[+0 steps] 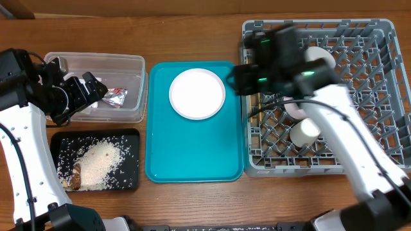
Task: Sort waste into correct bins and load items into the dishwasher
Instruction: 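Move the right gripper back to the pink plate and grasp its rim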
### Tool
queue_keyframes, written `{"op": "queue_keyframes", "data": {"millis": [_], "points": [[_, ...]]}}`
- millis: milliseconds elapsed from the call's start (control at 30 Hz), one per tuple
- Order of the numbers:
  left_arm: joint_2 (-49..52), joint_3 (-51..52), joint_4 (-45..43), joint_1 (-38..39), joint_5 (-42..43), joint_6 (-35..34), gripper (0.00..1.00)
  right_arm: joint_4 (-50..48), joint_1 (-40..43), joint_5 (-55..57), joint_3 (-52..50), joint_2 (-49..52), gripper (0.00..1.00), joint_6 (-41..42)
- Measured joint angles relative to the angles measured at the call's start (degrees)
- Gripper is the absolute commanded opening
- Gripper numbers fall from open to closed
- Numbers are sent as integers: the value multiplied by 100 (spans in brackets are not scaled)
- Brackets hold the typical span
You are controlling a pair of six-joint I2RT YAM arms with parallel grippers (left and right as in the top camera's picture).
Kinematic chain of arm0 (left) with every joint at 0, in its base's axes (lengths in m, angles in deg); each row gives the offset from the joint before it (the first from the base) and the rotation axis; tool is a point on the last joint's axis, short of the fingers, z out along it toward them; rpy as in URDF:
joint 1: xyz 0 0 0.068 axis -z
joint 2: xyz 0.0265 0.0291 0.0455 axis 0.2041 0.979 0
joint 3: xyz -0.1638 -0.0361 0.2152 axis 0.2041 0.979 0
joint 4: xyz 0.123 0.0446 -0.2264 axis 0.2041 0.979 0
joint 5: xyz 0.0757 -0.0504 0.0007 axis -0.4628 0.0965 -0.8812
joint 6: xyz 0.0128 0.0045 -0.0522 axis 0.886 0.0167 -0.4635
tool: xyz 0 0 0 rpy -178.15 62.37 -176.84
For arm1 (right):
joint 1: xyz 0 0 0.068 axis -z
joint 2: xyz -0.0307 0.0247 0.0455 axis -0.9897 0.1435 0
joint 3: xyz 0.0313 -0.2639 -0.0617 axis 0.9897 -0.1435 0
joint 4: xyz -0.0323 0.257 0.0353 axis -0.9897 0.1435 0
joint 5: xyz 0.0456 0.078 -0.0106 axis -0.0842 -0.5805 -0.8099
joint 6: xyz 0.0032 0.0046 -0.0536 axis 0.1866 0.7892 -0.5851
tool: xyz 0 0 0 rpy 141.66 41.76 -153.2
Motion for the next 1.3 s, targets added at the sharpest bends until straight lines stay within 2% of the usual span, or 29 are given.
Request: {"op": "queue_keyframes", "data": {"millis": [167, 333, 767, 1000, 1300], "points": [[-2, 0, 0, 0, -2, 0, 100, -579, -1049, 938, 0, 721, 71, 68], [0, 0, 2, 2, -2, 0, 100, -1060, -1434, 1397, -2, 1480, 72, 76], [0, -2, 2, 0, -2, 0, 100, -1414, -1580, 1628, -7, 3003, 73, 9], [-2, 0, 0, 2, -2, 0, 100, -1412, -1580, 1519, -2, 3021, 72, -184], [0, 0, 0, 0, -2, 0, 100, -933, -1578, 1445, 79, 3018, 72, -205]]}}
